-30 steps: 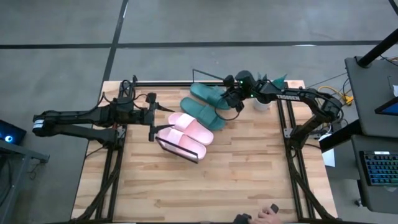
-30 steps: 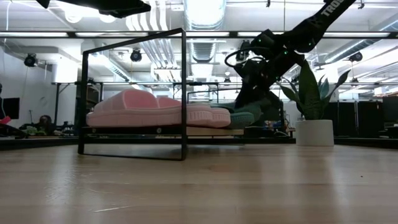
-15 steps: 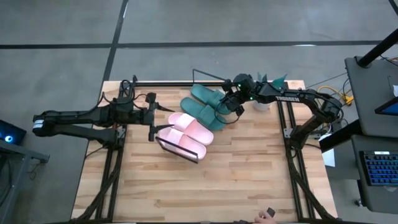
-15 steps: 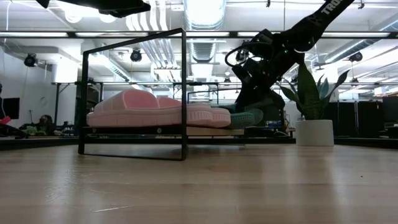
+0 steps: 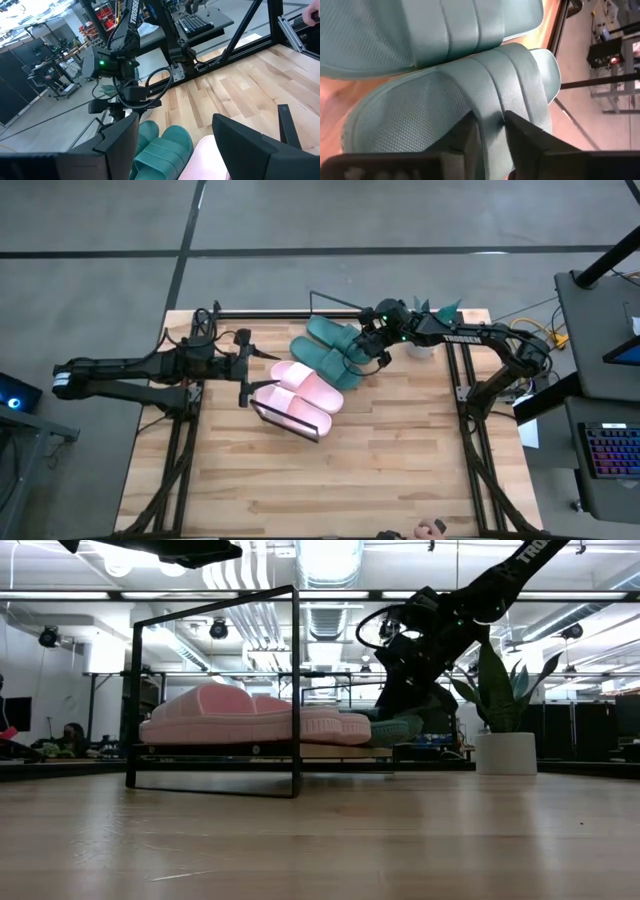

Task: Pick and place slides into the shelf
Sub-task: Put the dark green slide on the shelf, then return to Home Position

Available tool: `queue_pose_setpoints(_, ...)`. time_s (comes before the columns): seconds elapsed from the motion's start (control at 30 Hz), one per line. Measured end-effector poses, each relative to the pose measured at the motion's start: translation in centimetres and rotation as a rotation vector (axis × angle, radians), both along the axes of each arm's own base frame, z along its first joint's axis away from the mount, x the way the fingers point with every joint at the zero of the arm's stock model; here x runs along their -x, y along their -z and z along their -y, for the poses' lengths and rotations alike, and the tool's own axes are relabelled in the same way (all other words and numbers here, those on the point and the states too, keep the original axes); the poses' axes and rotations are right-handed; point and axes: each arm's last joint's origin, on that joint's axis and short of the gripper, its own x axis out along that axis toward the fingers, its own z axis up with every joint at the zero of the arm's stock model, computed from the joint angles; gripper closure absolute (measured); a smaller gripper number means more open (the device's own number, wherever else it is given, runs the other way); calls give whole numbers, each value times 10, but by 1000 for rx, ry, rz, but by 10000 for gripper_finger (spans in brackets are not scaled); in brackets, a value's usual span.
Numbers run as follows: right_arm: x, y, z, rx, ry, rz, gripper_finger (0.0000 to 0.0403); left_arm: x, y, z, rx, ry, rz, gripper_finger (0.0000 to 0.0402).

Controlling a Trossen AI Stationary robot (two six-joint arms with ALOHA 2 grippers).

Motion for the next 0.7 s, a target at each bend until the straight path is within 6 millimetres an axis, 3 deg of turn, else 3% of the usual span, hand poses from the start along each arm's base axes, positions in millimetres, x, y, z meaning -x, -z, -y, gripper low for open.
queue_pose_setpoints(0.33, -3, -3, -10, -51, 22, 14, 216, 0, 0, 0, -1, -4, 0, 164)
queue_pose_setpoints(0.7, -2, -37, -36, -88, 21, 129, 200, 0, 0, 0, 7, -9, 0, 164)
